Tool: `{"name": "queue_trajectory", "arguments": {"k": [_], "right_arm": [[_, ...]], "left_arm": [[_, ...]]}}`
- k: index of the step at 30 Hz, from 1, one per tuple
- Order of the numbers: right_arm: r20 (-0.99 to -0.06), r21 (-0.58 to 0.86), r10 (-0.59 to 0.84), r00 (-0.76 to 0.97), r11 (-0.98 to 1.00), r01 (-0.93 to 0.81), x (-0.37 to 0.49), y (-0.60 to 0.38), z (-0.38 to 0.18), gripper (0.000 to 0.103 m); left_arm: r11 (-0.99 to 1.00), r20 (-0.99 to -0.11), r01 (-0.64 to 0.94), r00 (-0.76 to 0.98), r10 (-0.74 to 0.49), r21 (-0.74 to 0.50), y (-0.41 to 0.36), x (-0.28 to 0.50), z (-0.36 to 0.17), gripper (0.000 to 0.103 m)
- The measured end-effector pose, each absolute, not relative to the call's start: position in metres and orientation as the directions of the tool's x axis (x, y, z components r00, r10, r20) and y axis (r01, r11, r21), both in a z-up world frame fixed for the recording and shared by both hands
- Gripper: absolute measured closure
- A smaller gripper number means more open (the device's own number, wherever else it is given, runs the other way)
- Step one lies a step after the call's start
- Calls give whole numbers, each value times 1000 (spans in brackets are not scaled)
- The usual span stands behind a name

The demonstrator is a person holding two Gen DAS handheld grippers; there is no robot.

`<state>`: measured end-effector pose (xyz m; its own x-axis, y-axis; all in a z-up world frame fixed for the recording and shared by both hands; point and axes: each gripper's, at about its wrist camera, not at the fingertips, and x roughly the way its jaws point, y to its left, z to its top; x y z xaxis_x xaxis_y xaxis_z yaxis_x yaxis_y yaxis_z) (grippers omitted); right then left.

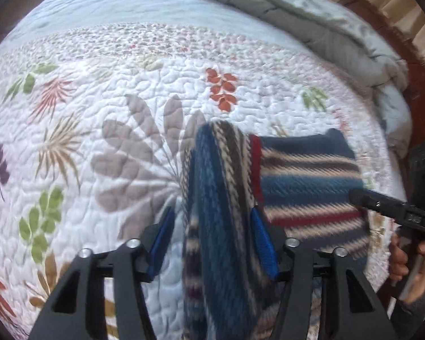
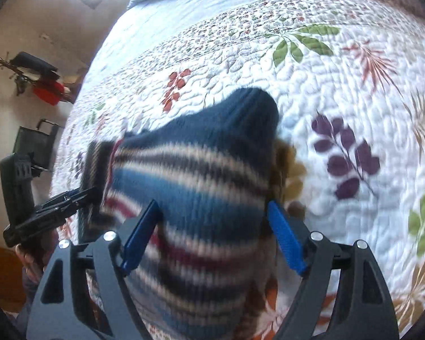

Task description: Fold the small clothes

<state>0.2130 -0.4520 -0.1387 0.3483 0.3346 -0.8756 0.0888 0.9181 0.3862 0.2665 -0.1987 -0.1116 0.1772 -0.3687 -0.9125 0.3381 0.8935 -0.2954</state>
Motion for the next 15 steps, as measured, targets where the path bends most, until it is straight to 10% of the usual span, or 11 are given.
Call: {"name": "queue_trajectory", "arguments": {"k": [7, 15], "right_arm": [[-846, 386, 359, 394, 923, -13, 233, -438, -133, 57], [-820, 358, 360, 445, 929, -91, 219, -432, -130, 62]], "left_arm": [[897, -909, 287, 149, -389, -337, -189, 266, -132, 65], [894, -885, 245, 193, -423, -374, -167, 252, -138, 60]]}}
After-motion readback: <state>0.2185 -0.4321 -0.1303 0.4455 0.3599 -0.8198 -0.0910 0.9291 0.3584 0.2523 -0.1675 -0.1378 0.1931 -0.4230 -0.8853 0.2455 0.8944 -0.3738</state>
